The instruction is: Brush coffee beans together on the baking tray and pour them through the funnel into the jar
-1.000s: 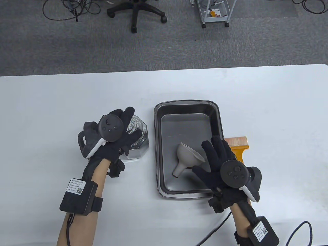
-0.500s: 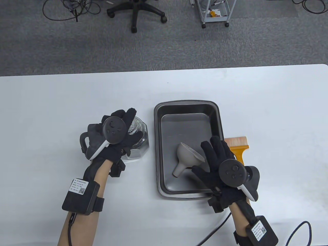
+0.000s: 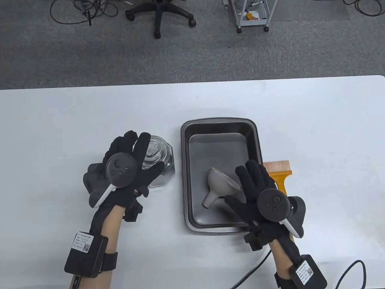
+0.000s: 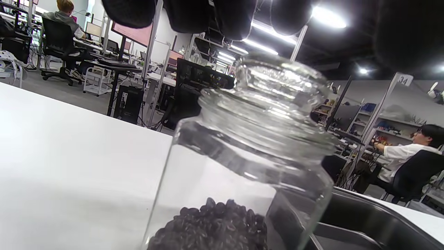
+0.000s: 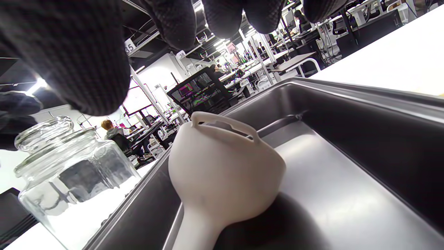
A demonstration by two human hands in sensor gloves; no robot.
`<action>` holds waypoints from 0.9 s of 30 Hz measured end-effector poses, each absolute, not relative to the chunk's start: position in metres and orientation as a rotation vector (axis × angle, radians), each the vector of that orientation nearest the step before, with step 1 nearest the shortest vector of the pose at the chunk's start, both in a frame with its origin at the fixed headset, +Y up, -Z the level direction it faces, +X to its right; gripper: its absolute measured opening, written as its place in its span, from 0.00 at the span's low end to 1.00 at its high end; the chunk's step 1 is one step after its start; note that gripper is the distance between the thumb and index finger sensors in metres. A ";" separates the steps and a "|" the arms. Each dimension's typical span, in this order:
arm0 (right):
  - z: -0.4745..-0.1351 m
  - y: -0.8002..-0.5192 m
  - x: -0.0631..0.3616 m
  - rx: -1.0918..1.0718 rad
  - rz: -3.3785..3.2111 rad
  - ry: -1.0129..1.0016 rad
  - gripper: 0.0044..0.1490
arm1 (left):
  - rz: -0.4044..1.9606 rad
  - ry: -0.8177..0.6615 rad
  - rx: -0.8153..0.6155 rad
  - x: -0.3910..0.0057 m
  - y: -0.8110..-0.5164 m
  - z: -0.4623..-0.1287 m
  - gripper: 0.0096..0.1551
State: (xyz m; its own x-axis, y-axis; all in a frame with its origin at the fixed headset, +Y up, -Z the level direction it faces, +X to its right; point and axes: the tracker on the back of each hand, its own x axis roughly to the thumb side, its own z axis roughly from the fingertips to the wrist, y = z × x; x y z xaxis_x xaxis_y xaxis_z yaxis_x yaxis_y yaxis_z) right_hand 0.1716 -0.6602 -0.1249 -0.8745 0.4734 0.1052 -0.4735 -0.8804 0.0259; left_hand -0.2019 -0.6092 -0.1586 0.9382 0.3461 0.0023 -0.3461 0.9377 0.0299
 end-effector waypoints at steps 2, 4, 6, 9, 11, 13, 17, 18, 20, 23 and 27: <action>-0.124 -0.660 0.170 0.159 2.647 -0.011 0.55 | 0.358 0.002 0.045 -0.206 -0.610 -0.146 0.53; -0.123 -0.660 0.168 0.170 2.642 -0.014 0.55 | 0.352 0.008 0.068 -0.212 -0.612 -0.132 0.53; -0.123 -0.660 0.166 0.179 2.648 -0.020 0.55 | 0.345 0.017 0.091 -0.217 -0.613 -0.120 0.53; -0.121 -0.660 0.164 0.199 2.665 -0.026 0.55 | 0.352 0.034 0.116 -0.226 -0.616 -0.102 0.53; -0.119 -0.660 0.162 0.215 2.675 -0.038 0.55 | 0.367 0.042 0.138 -0.232 -0.621 -0.090 0.53; -0.117 -0.660 0.159 0.236 2.693 -0.047 0.55 | 0.375 0.047 0.150 -0.235 -0.626 -0.080 0.53; -0.113 -0.661 0.152 0.275 2.728 -0.060 0.56 | 0.372 0.055 0.179 -0.243 -0.635 -0.064 0.53; -0.113 -0.661 0.150 0.281 2.738 -0.068 0.57 | 0.368 0.055 0.185 -0.244 -0.637 -0.061 0.53; -0.111 -0.662 0.147 0.299 2.761 -0.081 0.57 | 0.360 0.051 0.205 -0.247 -0.640 -0.056 0.53; -0.107 -0.662 0.141 0.326 2.795 -0.101 0.58 | 0.338 0.049 0.225 -0.250 -0.648 -0.050 0.53; -0.103 -0.663 0.135 0.348 2.826 -0.128 0.58 | 0.329 0.043 0.235 -0.254 -0.658 -0.051 0.53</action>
State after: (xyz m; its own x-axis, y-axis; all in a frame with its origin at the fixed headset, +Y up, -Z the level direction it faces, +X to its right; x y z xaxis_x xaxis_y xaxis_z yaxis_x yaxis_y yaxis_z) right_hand 0.1351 -0.6627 -0.1030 -0.9288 0.2738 0.2498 -0.2953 -0.9540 -0.0523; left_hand -0.2539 -0.6580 -0.0509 0.9456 0.3254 -0.0036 -0.3155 0.9192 0.2356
